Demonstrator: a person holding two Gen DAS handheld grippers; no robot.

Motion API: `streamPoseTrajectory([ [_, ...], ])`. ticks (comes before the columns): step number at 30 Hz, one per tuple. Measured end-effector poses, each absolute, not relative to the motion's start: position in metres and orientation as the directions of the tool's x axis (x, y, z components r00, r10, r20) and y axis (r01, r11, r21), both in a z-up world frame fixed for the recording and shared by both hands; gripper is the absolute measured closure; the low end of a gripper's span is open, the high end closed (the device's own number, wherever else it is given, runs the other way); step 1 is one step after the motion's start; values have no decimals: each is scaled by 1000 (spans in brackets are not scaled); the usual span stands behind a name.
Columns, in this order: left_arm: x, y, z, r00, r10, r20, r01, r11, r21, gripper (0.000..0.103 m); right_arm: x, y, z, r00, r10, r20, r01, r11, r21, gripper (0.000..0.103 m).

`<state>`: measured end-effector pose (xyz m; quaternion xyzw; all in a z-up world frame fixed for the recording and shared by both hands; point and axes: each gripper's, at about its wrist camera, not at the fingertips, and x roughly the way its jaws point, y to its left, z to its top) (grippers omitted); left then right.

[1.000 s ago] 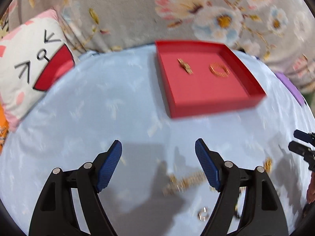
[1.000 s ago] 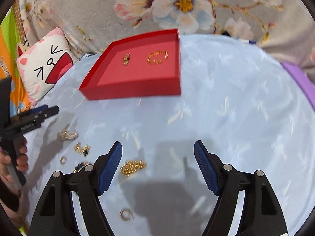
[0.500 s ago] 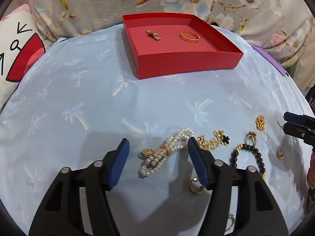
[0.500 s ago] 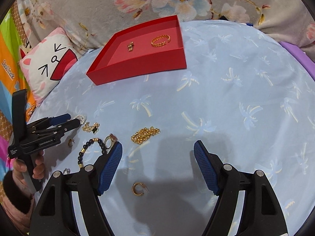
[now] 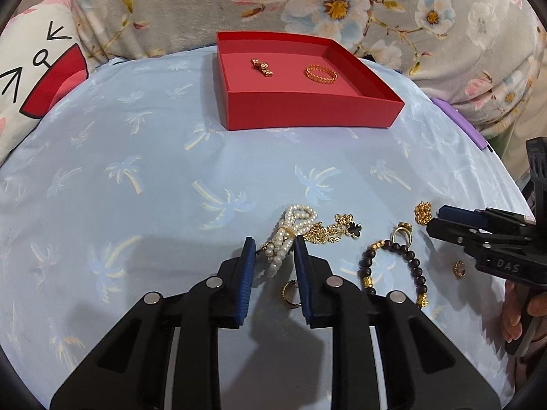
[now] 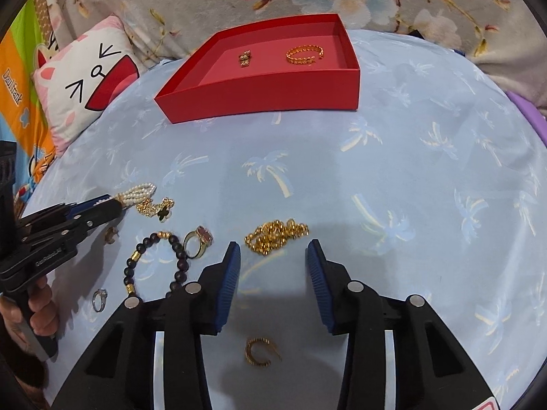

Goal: Organize jewelry
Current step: 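Move both grippers back over the remaining jewelry, then grasp the pearl bracelet with the left gripper while the right grasps the gold chain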

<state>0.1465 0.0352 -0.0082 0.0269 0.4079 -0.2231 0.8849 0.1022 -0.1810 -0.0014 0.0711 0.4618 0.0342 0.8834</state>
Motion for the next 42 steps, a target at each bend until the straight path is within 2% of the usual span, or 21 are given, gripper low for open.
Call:
streamPoseTrajectory([
  [5,147,44,-7,576,-384,-722,388,905,-172,84,110,-176,-2,583,83,-808,3,994,105,74],
  [7,148,47,-7,576,-388,-720,382,906,-182,84,112,-175,-3,589,60,-806,10,997,81,85],
  [10,148,47,-7,579,-388,-717,381,906,-183,84,112,-179,-3,593,58,-803,21,996,88,95],
  [19,149,51,-3,582,-378,-719,362,913,-187,84,106,-192,14,623,103,-776,32,987,157,95],
  [20,149,52,1,587,-381,-714,362,913,-189,88,106,-193,21,632,107,-768,30,986,162,95],
  [22,151,56,12,593,-394,-702,364,909,-203,92,108,-197,35,646,120,-754,22,984,176,95],
  [25,158,56,32,600,-414,-685,384,900,-207,92,118,-204,61,667,146,-730,0,981,196,95],
  [26,161,55,40,608,-418,-675,393,897,-202,99,123,-207,69,675,154,-721,-6,979,203,95],
  [27,165,54,49,620,-417,-665,399,897,-190,100,129,-210,78,684,158,-712,-9,978,209,95],
  [35,192,44,94,663,-416,-623,416,896,-155,101,156,-218,125,755,135,-642,-16,982,189,95],
  [37,193,42,91,643,-407,-648,417,896,-149,98,156,-218,125,756,142,-639,-19,980,196,95],
  [38,192,42,85,633,-391,-668,406,903,-144,86,156,-217,123,752,148,-642,-21,979,201,95],
  [39,189,42,76,617,-376,-691,400,906,-135,60,155,-216,121,748,153,-646,-24,979,204,95],
  [40,187,42,70,613,-362,-702,394,911,-126,51,153,-215,118,744,158,-649,-28,978,205,95],
  [42,178,40,51,607,-321,-727,386,919,-83,49,150,-213,113,738,161,-656,-34,979,203,95],
])
